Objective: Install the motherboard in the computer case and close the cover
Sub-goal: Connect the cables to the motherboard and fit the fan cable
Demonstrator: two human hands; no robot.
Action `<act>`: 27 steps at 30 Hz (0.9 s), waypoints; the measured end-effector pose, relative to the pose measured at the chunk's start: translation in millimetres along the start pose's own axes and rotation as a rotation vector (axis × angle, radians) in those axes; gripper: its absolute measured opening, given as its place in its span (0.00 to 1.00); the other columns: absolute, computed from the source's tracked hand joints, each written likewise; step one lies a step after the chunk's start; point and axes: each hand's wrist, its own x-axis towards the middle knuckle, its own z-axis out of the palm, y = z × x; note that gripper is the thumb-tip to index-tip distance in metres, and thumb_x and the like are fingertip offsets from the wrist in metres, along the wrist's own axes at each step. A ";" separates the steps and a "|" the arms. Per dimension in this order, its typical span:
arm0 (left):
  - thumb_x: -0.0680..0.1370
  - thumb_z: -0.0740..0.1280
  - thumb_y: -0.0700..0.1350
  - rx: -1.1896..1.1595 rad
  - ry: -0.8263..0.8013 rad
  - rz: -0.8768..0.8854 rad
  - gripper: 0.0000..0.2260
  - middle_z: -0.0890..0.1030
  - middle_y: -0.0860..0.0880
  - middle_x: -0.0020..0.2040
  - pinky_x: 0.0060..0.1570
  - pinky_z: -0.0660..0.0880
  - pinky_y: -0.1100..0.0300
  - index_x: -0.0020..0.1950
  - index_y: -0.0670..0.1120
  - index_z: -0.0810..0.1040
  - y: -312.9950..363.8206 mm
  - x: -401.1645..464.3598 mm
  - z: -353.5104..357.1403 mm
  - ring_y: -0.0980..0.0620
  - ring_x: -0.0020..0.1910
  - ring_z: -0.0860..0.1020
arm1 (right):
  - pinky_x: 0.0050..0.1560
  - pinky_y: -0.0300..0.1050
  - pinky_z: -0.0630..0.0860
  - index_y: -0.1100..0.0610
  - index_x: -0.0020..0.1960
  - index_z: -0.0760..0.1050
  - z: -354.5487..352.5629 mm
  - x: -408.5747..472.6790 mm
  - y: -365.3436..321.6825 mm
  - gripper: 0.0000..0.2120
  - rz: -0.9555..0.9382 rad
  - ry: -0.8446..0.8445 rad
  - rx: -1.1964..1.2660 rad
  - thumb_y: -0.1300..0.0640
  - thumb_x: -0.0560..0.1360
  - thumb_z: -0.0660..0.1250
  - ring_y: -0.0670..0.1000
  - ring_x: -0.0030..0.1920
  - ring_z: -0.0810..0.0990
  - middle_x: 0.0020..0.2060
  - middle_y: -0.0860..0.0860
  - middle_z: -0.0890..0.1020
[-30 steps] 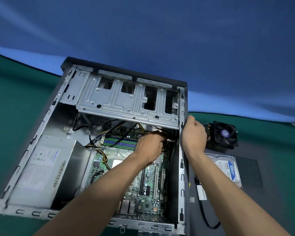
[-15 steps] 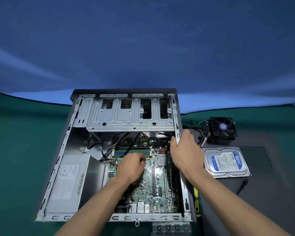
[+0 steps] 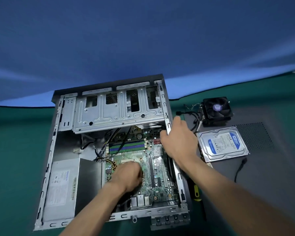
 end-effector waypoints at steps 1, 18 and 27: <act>0.78 0.65 0.42 -0.022 0.014 0.016 0.04 0.81 0.51 0.45 0.49 0.77 0.63 0.47 0.47 0.79 0.6 0.5 0.0 0.55 0.45 0.80 | 0.37 0.45 0.66 0.58 0.56 0.65 0.0 0.7 0.1 0.13 0.012 -0.010 0.009 0.50 0.77 0.58 0.53 0.40 0.71 0.52 0.54 0.74; 0.78 0.64 0.37 -0.098 -0.049 -0.005 0.07 0.82 0.46 0.40 0.39 0.79 0.61 0.43 0.41 0.81 8.8 6.1 6.4 0.54 0.38 0.82 | 0.45 0.46 0.67 0.57 0.63 0.67 5.3 4.9 2.6 0.21 0.101 -0.025 0.104 0.47 0.75 0.61 0.57 0.53 0.77 0.58 0.54 0.74; 0.75 0.66 0.38 -0.187 -0.110 0.026 0.08 0.84 0.55 0.44 0.47 0.79 0.62 0.44 0.48 0.83 8.5 -4.0 3.6 0.62 0.42 0.80 | 0.44 0.45 0.66 0.56 0.63 0.68 6.5 4.2 3.0 0.21 0.115 -0.012 0.128 0.46 0.74 0.62 0.55 0.53 0.77 0.58 0.53 0.75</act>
